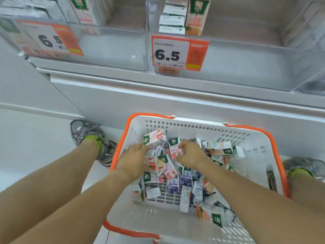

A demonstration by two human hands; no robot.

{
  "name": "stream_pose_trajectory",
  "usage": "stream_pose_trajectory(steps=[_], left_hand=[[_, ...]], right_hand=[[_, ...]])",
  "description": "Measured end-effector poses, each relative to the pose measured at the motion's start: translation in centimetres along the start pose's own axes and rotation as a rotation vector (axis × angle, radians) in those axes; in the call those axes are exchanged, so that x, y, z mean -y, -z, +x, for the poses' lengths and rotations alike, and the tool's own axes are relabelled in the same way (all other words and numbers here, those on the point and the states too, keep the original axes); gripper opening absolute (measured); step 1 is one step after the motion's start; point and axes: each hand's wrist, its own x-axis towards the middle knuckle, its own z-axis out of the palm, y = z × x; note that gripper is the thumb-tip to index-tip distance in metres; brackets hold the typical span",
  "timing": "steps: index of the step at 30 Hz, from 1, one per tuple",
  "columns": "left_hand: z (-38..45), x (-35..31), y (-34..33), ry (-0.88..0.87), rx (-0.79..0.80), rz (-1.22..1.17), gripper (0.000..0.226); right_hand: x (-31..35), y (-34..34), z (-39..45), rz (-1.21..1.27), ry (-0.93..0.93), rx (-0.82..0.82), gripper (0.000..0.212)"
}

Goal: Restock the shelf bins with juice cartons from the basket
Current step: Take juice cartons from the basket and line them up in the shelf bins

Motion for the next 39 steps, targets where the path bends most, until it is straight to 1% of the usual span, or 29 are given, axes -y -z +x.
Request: stream_pose_trajectory(steps=[2, 4, 6, 8, 10, 12, 13, 14, 16, 18, 19, 22, 24, 26, 27, 29, 30, 32, 35, 37, 39], left_hand=[[1.0, 0.2, -0.5, 0.006, -0.053, 0.002, 0.054], [1.8, 0.3, -0.7, 0.007, -0.067, 0.004, 0.055], [2.1, 0.3, -0.6, 0.001, -0.047, 0.009, 0.061], [2.0, 0.3, -0.4, 0.002, -0.039, -0.03, 0.061], [1.6, 0.2, -0.1, 0.003, -0.033, -0.144, 0.051], [1.1, 0.0, 0.2, 0.028, -0.031, -0.29, 0.028], [1.0, -0.1, 0.4, 0.061, -0.016, -0.356, 0.029], [0.9, -0.4, 0.6, 0.102, 0.017, -0.427, 0.034], [0.4, -1.3, 1.6, 0.166, 0.108, -0.631, 0.04], [-0.3, -2.6, 2.9, 0.224, 0.198, -0.828, 0.042], [-0.7, -3.4, 3.6, 0.233, 0.209, -0.88, 0.044], [-2.0, -5.4, 6.4, 0.179, 0.201, -1.01, 0.043], [-2.8, -6.6, 9.1, 0.137, 0.238, -1.06, 0.043], [-3.6, -7.5, 12.4, 0.119, 0.32, -1.058, 0.048], [-4.1, -7.8, 14.0, 0.104, 0.36, -1.031, 0.05], [-4.9, -8.4, 17.0, 0.04, 0.404, -0.947, 0.048], [-5.2, -8.6, 18.2, 0.009, 0.395, -0.905, 0.045], [-5.6, -8.9, 19.7, -0.027, 0.319, -0.831, 0.042], [-6.2, -9.4, 20.0, -0.061, 0.254, -0.759, 0.036], [-6.3, -10.0, 19.6, -0.085, 0.201, -0.672, 0.04], [-5.7, -11.1, 19.4, -0.082, 0.109, -0.681, 0.046]], right_hand=[[-0.2, -0.9, 1.1, -0.023, -0.047, 0.01, 0.048], [-0.3, -1.7, 1.7, -0.017, -0.084, -0.018, 0.044], [-0.4, -2.1, 2.2, 0.028, -0.133, -0.056, 0.04], [-0.3, -1.9, 2.6, 0.075, -0.194, -0.065, 0.04], [-0.1, -1.3, 2.6, 0.09, -0.246, -0.027, 0.037], [0.5, -0.7, 2.0, 0.082, -0.287, 0.025, 0.034], [0.7, -0.6, 1.7, 0.084, -0.295, 0.05, 0.033], [0.8, -0.4, 1.4, 0.091, -0.293, 0.076, 0.031], [1.2, 0.2, 0.2, 0.098, -0.283, 0.123, 0.028], [1.3, 1.2, -1.2, 0.042, -0.255, 0.158, 0.018], [1.3, 1.9, -2.0, 0.002, -0.245, 0.161, 0.015], [1.2, 4.6, -4.4, 0.001, -0.251, 0.114, 0.017], [1.5, 6.9, -6.0, 0.029, -0.222, 0.111, 0.018], [2.1, 9.7, -7.2, 0.101, -0.165, 0.087, 0.029], [2.5, 11.0, -7.9, 0.205, -0.148, 0.065, 0.03], [3.3, 13.8, -9.1, 0.468, -0.125, 0.024, 0.026], [3.7, 15.1, -9.8, 0.574, -0.107, 0.027, 0.024], [4.3, 17.1, -11.3, 0.7, -0.039, 0.053, 0.021], [4.8, 18.8, -13.3, 0.764, 0.053, 0.048, 0.026], [4.9, 19.3, -14.3, 0.785, 0.078, 0.043, 0.027], [5.2, 19.3, -15.0, 0.8, 0.088, 0.049, 0.026]])
